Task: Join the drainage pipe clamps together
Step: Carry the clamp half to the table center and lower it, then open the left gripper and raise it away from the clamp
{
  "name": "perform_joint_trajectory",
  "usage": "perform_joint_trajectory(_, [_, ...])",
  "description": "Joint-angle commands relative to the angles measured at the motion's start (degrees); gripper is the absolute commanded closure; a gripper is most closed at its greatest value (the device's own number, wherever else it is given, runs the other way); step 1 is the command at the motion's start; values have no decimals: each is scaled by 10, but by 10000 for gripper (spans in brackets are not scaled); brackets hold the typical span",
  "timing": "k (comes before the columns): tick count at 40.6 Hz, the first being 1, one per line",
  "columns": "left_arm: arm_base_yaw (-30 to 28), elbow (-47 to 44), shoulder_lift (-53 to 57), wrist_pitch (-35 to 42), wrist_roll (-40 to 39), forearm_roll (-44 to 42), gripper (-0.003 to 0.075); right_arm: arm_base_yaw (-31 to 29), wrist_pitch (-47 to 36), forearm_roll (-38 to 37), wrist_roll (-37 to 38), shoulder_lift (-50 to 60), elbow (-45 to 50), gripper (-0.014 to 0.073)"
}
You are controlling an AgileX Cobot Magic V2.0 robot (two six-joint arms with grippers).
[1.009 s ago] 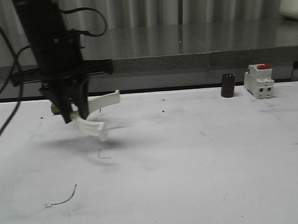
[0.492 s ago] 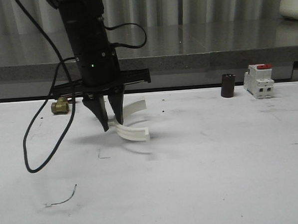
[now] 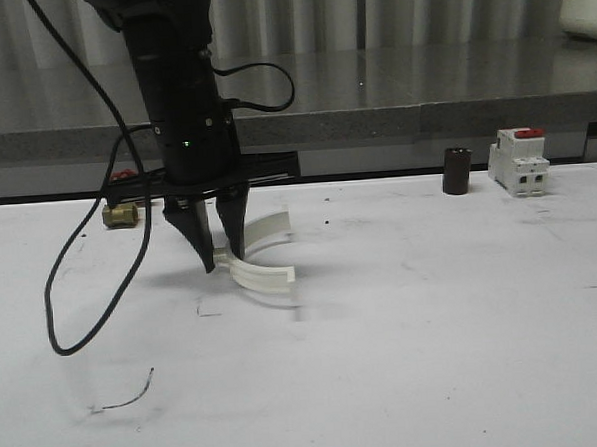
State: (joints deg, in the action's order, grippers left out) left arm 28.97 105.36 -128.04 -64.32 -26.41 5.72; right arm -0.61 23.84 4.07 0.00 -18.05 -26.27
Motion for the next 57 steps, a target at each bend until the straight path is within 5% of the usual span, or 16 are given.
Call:
perform_joint_trajectory(1, [6,17,30,-6,-2,3,539,-2,-42,-3,-7,-9,-19,-51])
perform_joint_trajectory(16, [6,17,25,-16,-1,3,531,-2,-42,-3,-7,-9,-19,-51])
perform_joint_trajectory(29, [6,18,25,-24,12,15,309,-2,-42,-3,-7,-9,-19,-51])
perform_joint_trajectory(44, [22,56,110,-47,121,-57,312,-2,-42,-3,-7,-9,-19,-51])
perform_joint_trajectory(49, [23,50,156,-35,131,-98,347,-2,-42,-3,-7,-9,-19,-51])
perform_joint_trajectory(57, [12,5,235,-1,166,-104,609,-2,-42,-3,-7,-9,-19,-51])
